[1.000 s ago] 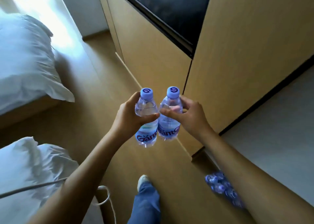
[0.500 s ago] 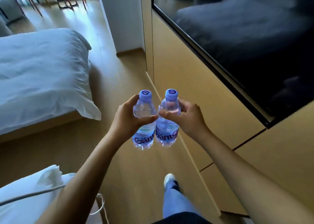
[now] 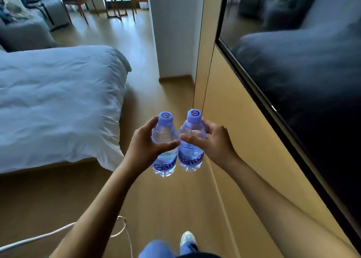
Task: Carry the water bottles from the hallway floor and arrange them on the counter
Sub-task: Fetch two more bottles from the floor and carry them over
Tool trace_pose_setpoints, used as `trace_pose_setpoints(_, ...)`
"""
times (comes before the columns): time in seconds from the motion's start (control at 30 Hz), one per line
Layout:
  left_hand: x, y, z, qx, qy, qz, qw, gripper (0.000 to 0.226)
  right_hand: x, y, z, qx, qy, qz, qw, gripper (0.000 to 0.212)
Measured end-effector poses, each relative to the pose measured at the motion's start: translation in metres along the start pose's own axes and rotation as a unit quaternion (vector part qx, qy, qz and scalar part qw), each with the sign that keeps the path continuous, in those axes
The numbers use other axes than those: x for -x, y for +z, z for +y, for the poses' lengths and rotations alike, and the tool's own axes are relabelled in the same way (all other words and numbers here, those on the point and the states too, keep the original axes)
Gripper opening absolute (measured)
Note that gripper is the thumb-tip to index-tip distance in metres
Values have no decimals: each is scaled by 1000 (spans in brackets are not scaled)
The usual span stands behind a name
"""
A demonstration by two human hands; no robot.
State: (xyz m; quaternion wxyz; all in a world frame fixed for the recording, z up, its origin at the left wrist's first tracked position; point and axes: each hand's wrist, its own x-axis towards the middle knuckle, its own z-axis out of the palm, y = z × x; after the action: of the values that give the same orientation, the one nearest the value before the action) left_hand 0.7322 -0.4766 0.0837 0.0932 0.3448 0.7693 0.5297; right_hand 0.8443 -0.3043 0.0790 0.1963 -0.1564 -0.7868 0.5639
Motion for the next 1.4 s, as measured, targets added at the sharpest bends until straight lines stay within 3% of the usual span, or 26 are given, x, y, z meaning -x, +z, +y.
trace_pose_setpoints(0.23,-123,-31,-54,14,-11,28,999,56,-144,29,15,-12,-2,-31,999,34)
trace_pose_setpoints(0.33,-189,-52,-90,25,-13,25,999,55,-217,53,23,-10,1,-27,1000,45)
trace_pose_setpoints(0.8,-479,-177,-194,19,35,33,999,51,-535,152,11,-22,2,-1,1000,45)
trace_pose_setpoints(1.07,-637,-217,-268,20,-2,64,998,49,-716,192,30,-3,-21,-33,999,51)
trace_pose_setpoints(1.4,-878,-276,-342,1,-28,66,997,52,-982,231,51,-31,-11,-62,998,44)
